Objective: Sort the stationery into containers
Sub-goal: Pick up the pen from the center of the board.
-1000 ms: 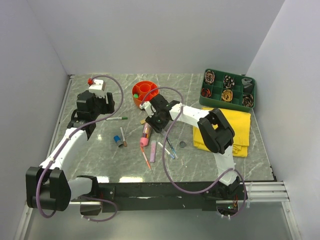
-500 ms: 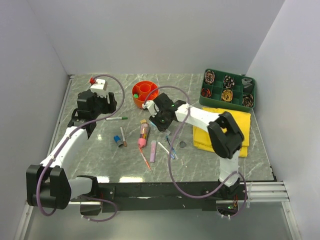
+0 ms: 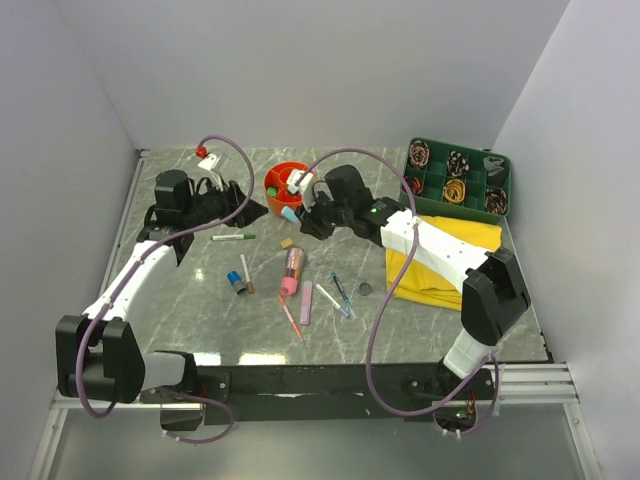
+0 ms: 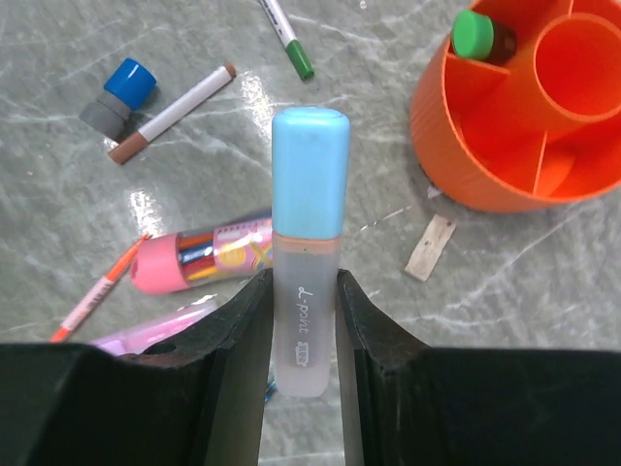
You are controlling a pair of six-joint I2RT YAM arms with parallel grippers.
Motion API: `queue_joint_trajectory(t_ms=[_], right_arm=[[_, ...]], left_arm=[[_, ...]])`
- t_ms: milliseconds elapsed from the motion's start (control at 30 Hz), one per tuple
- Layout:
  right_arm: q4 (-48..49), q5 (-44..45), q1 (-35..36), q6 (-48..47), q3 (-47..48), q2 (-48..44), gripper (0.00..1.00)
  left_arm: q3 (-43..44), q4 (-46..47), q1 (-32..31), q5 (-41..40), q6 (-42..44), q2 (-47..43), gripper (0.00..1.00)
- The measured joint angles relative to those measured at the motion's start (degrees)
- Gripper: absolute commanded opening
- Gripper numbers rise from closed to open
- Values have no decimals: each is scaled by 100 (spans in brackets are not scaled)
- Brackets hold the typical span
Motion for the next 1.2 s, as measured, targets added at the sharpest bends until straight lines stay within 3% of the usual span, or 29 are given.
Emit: queue_joint_trajectory(t_ms=[200, 467, 600, 767, 1200], right_arm=[[125, 70, 295, -428, 0, 92, 0], [299, 243, 455, -557, 0, 92, 0], [369, 323, 455, -557, 0, 92, 0], [385, 352, 468, -595, 0, 92, 0], [474, 402, 498, -605, 0, 74, 0]], left_arm=[[50, 372, 0, 769, -809, 267, 46], [50, 470, -24, 1108, -1069, 289, 36], [48, 479, -61, 1147, -1082, 289, 41], [44, 466, -83, 1102, -1036, 289, 56], [33, 256, -94, 651, -785, 308, 51]])
